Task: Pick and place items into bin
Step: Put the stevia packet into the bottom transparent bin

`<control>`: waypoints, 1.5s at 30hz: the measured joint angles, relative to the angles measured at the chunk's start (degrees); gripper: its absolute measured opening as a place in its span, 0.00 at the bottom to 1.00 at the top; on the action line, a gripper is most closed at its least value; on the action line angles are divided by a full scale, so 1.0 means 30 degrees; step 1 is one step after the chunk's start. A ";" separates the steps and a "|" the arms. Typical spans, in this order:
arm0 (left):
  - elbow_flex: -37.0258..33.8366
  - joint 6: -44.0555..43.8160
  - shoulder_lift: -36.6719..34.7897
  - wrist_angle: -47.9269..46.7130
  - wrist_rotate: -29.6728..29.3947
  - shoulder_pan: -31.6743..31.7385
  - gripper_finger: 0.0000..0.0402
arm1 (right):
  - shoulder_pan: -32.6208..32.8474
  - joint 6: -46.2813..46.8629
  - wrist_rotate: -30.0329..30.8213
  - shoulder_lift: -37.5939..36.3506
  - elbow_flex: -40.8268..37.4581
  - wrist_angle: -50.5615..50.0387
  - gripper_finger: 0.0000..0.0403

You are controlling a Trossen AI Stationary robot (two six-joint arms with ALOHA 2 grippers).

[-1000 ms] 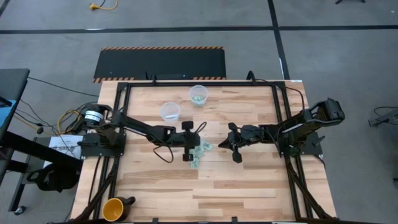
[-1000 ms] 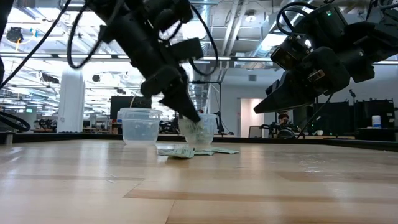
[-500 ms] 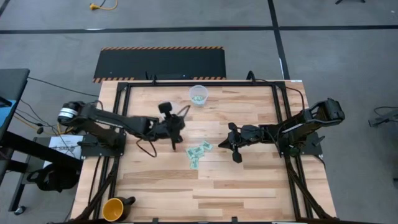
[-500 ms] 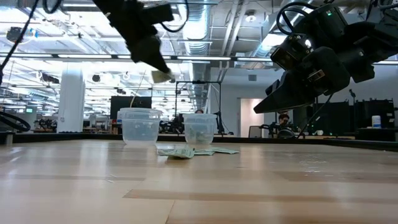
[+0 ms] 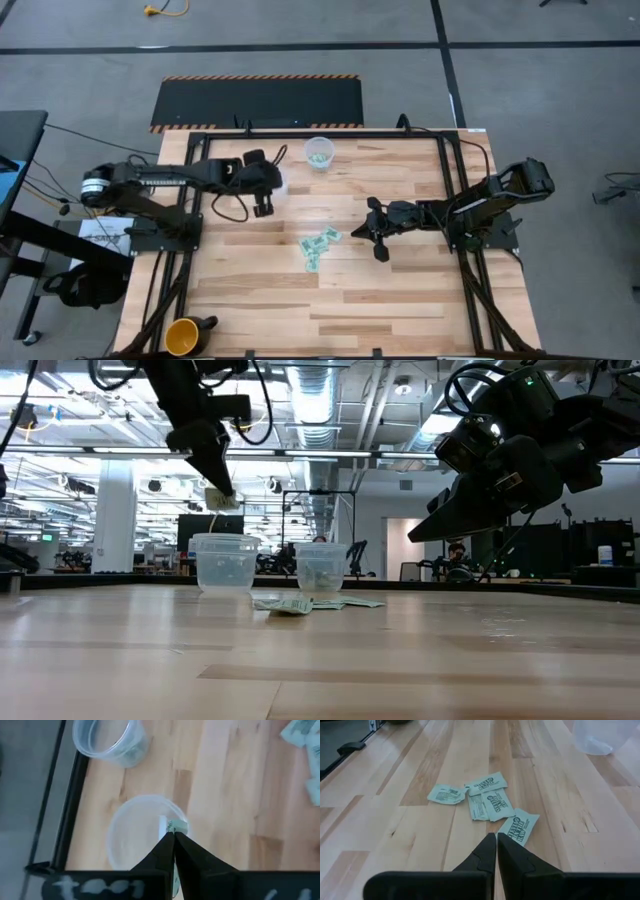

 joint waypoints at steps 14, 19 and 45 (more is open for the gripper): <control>-0.0007 0.1367 0.0266 0.0309 -0.0014 0.1736 0.00 | 0.0007 0.0007 -0.0003 0.0000 0.0000 0.0000 0.02; -0.0007 0.1387 0.0266 0.0325 0.0001 0.1728 0.04 | 0.0007 0.0012 0.0000 0.0000 0.0000 0.0000 0.02; -0.0022 0.2610 0.0266 0.3199 0.7429 -0.1467 0.26 | 0.0001 0.0015 0.0000 0.0000 0.0000 -0.0007 0.02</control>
